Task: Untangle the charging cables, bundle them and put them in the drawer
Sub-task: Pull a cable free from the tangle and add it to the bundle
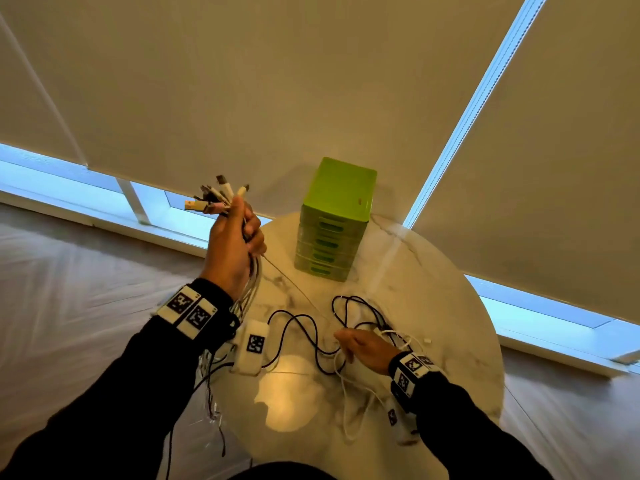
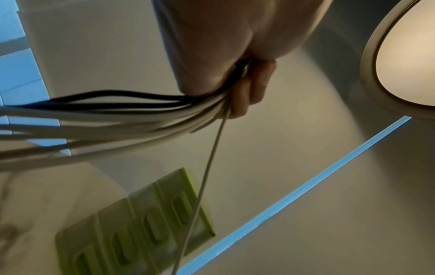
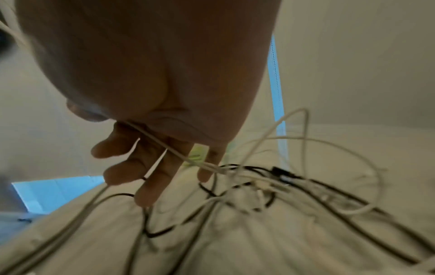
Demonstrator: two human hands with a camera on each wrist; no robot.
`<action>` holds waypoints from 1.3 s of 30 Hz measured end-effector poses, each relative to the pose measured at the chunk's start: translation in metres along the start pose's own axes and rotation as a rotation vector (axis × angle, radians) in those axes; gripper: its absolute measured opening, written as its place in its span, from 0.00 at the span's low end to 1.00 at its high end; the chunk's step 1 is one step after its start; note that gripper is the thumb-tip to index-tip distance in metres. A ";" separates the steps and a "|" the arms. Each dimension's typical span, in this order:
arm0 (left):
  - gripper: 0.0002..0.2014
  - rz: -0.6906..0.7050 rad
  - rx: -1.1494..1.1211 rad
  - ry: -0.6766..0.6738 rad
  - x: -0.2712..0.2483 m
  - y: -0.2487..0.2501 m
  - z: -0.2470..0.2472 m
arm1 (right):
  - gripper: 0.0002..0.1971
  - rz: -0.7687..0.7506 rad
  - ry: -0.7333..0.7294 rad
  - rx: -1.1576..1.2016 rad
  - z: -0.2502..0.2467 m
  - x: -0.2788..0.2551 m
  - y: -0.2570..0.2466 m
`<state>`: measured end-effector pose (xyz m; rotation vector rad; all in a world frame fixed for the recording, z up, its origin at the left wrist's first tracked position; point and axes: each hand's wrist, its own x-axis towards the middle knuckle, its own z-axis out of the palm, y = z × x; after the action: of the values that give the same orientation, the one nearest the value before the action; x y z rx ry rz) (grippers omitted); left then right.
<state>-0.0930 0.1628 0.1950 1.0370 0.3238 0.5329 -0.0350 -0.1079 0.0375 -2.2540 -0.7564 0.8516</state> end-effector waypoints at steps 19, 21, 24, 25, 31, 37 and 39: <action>0.20 -0.309 0.389 -0.276 -0.036 -0.083 0.005 | 0.18 -0.333 0.307 -0.357 -0.037 0.004 -0.116; 0.15 -0.318 0.313 -0.221 -0.034 -0.077 0.006 | 0.18 -0.366 0.247 -0.223 -0.035 0.002 -0.114; 0.13 -0.273 0.212 -0.156 -0.028 -0.068 0.002 | 0.18 -0.308 0.098 -0.038 -0.030 0.001 -0.103; 0.13 -0.237 0.225 -0.133 -0.025 -0.066 0.000 | 0.16 -0.301 0.077 -0.033 -0.027 0.002 -0.097; 0.13 -0.028 0.323 -0.021 -0.009 -0.038 -0.028 | 0.18 -0.067 -0.051 -0.274 -0.023 0.033 -0.044; 0.12 0.110 0.565 0.046 -0.010 -0.015 -0.069 | 0.13 -0.108 -0.047 -0.054 -0.033 0.037 -0.075; 0.15 0.135 0.597 0.097 -0.014 -0.009 -0.084 | 0.12 -0.235 0.001 0.003 -0.034 0.035 -0.104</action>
<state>-0.1435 0.2125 0.1473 1.6214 0.5197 0.6254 -0.0184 -0.0273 0.1181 -2.1103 -0.9950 0.7378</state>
